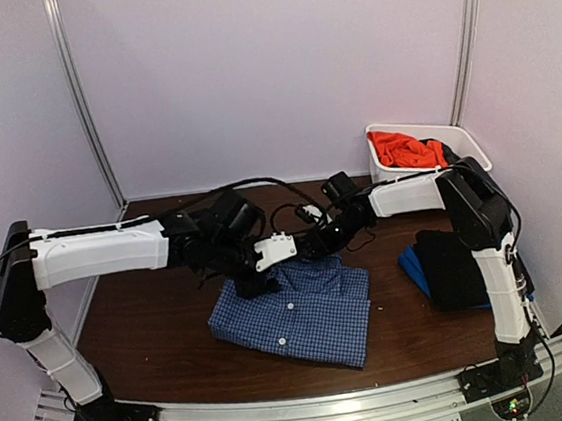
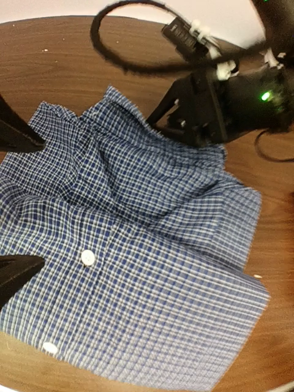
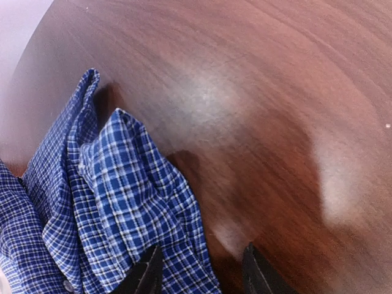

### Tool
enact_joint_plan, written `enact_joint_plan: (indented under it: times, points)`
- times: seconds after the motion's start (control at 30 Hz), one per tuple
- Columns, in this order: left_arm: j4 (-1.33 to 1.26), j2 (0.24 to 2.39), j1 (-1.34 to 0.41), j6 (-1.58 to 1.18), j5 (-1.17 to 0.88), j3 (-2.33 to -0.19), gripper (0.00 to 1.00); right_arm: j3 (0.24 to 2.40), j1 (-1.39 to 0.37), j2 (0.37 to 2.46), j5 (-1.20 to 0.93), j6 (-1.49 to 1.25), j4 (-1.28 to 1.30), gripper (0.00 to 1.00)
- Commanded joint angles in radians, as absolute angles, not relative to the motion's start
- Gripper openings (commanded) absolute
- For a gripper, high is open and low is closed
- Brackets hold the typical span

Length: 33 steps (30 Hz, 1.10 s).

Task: Fold and stack the mixed laundry pile
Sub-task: Fold the 2/3-rectangle-folded shirt at the center of the board.

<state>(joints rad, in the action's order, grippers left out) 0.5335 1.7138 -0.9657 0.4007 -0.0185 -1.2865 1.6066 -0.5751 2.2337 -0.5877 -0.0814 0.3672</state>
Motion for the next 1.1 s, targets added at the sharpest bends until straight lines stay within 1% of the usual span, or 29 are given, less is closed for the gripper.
enact_joint_plan:
  times: [0.0,0.17,0.23,0.3,0.4,0.5,0.7,0.77,0.83,0.93,1.07]
  points:
    - [0.483,1.566,-0.949,0.285,-0.198,-1.168,0.59,1.601,-0.637,2.272,-0.614,-0.039,0.390,0.44]
    - [0.444,1.501,-0.950,0.245,-0.259,-1.048,0.59,1.524,-0.684,2.247,-0.665,-0.024,0.346,0.41]
    - [0.421,1.507,-0.965,0.250,-0.257,-1.023,0.64,1.498,-0.703,2.236,-0.670,-0.022,0.333,0.41]
    - [0.404,1.535,-0.992,0.261,-0.231,-1.014,0.65,1.479,-0.715,2.221,-0.660,-0.024,0.325,0.40]
    - [0.402,1.609,-1.034,0.270,-0.167,-1.037,0.64,1.465,-0.712,2.189,-0.601,-0.035,0.324,0.39]
    - [0.392,1.656,-1.037,0.252,-0.164,-1.048,0.60,1.480,-0.674,2.175,-0.529,-0.062,0.324,0.40]
    - [0.300,1.647,-1.057,0.121,-0.233,-0.905,0.59,1.557,-0.593,2.175,-0.451,-0.095,0.330,0.39]
    - [0.281,1.643,-1.089,0.077,-0.240,-0.855,0.58,1.588,-0.593,2.180,-0.470,-0.084,0.344,0.39]
    - [0.275,1.643,-1.128,0.034,-0.242,-0.828,0.58,1.592,-0.594,2.173,-0.538,-0.072,0.343,0.41]
    - [0.279,1.637,-1.176,0.003,-0.273,-0.833,0.58,1.549,-0.604,2.114,-0.624,-0.071,0.310,0.46]
    - [0.335,1.602,-1.187,-0.021,-0.295,-0.892,0.59,1.485,-0.616,2.039,-0.719,-0.076,0.302,0.47]
